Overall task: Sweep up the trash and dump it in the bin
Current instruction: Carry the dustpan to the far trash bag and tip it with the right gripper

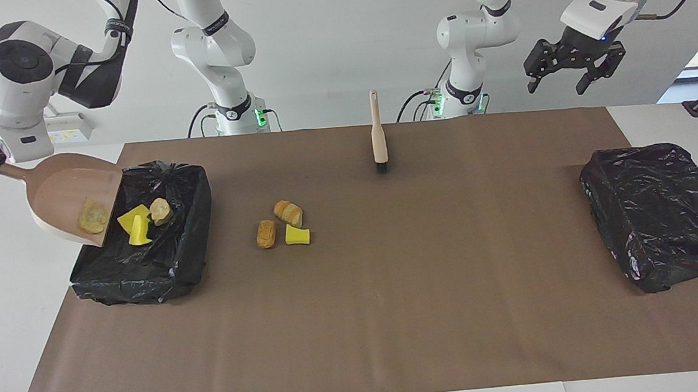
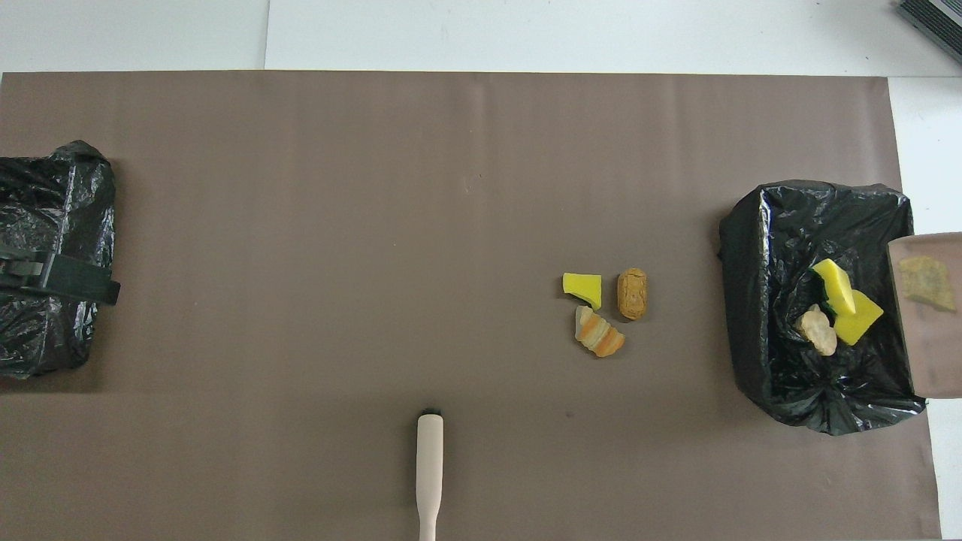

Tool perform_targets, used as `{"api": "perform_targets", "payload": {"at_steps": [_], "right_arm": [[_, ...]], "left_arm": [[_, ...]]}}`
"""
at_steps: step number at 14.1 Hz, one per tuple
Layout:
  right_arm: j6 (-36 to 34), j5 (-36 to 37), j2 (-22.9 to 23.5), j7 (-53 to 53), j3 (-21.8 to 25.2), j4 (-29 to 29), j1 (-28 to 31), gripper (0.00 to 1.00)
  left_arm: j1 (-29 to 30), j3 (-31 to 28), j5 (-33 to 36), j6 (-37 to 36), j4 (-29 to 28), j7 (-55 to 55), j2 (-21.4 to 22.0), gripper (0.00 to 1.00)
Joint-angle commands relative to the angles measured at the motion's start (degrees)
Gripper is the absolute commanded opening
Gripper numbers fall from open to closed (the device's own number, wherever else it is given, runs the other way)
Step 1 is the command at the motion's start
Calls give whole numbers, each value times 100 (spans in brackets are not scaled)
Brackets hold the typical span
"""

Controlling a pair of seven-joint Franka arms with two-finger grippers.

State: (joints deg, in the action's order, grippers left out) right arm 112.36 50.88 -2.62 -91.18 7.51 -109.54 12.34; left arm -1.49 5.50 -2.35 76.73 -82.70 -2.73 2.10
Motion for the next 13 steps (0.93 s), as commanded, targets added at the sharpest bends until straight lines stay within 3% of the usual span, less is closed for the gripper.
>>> {"api": "perform_targets", "payload": {"at_steps": [1,3,6,9,13], "right_arm": [[-344,500,-115,-102,-21,-50,-354,0],[-495,651,-150,152,-21,-85,-627,0],[-522,704,-151,170,-21,-94,-636,0],[-1180,1353,-168,380,-21,-59,-1145,0],[-1366,874,-317,487,49,300,-1129,0]], "left_arm": [[-360,-285,138,-202,202,-35,-43,100],[-642,-601,130,-141,166,-26,44,100],[-528,-611,95,-105,-9,-9,168,100],[-519,-611,121,-254,43,9,115,100],[-502,-629,86,-317,228,9,1,100]]}}
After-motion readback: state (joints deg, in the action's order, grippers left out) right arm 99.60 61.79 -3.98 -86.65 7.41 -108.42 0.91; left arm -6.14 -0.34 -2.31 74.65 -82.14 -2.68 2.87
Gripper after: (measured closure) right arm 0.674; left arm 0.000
